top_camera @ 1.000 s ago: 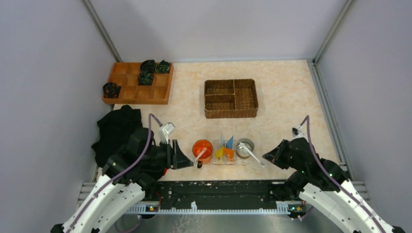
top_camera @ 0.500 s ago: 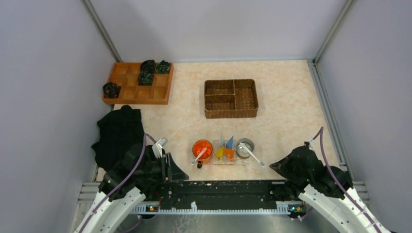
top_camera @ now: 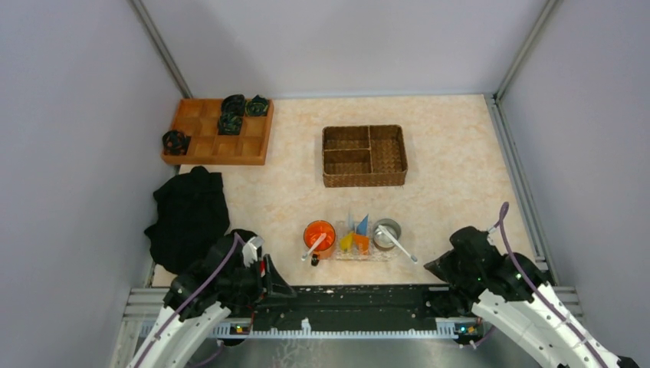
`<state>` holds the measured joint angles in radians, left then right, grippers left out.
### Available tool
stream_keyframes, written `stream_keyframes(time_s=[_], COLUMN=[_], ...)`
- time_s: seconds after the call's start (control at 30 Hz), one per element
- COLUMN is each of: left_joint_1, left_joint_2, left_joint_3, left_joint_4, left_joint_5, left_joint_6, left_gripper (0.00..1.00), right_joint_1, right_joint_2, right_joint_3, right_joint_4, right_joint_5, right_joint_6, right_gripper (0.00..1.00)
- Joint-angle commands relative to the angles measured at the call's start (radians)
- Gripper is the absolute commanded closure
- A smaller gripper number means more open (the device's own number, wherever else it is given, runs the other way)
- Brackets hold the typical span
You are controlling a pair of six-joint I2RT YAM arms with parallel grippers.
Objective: Prepare toiletry sets of a toothbrush and toothpaste on the tray
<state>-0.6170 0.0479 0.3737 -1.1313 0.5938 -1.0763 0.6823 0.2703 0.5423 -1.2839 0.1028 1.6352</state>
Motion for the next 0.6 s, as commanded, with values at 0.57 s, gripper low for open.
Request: stream_keyframes(time_s=[0.57], left_joint_1=[0.004], left_joint_2=[0.563], left_joint_3=[0.054], left_joint_4=[0.14], left_joint_5=[-0.145], left_joint_6=[-0.182], left_gripper=[0.4], right_joint_1=[-0.005], right_joint_2=[0.412], right_joint_3=[0.145], right_joint_4=[0.043], right_joint_5=[0.019], right_joint_6=[0.063], right_gripper=[1.0])
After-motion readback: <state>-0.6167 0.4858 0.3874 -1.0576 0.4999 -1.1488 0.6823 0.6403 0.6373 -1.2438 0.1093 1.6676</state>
